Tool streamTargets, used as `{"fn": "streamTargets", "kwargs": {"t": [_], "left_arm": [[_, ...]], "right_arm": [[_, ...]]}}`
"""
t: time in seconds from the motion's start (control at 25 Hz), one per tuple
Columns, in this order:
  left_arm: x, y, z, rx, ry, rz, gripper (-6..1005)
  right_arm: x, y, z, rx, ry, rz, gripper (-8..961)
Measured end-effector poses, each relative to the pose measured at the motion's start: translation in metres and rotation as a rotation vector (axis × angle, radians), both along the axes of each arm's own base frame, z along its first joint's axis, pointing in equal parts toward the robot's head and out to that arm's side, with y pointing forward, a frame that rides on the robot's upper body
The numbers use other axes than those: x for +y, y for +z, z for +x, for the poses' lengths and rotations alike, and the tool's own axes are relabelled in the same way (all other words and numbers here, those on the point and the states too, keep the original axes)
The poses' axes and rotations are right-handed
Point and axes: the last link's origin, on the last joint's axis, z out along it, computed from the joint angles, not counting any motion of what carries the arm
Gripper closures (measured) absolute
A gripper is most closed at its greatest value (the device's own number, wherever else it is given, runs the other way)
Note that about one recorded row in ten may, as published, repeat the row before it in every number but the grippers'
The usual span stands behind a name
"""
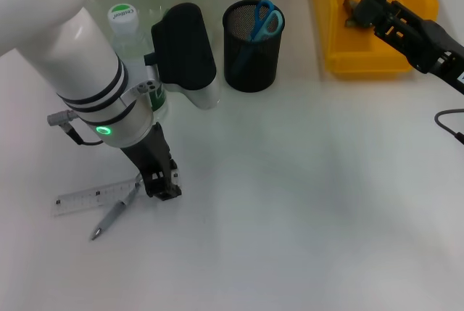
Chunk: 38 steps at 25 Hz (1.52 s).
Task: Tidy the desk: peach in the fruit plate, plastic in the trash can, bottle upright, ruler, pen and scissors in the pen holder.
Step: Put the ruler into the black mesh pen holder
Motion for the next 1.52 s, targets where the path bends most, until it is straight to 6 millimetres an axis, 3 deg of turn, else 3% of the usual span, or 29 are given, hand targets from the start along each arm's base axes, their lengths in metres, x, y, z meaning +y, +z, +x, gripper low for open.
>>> {"fn": "streamTargets", "kwargs": {"t": [0.28, 0.72, 0.76, 1.2, 1.52], "left_arm": [[0.001, 0.006, 0.015, -0.041, -0.039, 0.027, 618], [0.003, 0.036, 0.069, -0.251, -0.160, 0.150, 613], [0.006, 0.045, 0.085, -0.364, -0.173, 0.184, 613], [0.018, 0.069, 0.128, -0.837, -0.269, 0.331, 608], [0.021, 0.085, 0.129, -1.170, -0.281, 0.461, 604]], "right_arm": [[-0.001, 0.003, 0.004, 0.008, -0.019, 0.017, 302], [-0.023, 0.036, 0.048, 0.027, -0.177, 0.171, 300], [-0.025, 0.037, 0.051, 0.027, -0.187, 0.177, 300], [-0.039, 0.037, 0.064, 0.012, -0.230, 0.198, 301], [-0.040, 0.033, 0.062, 0.018, -0.227, 0.185, 301]]}}
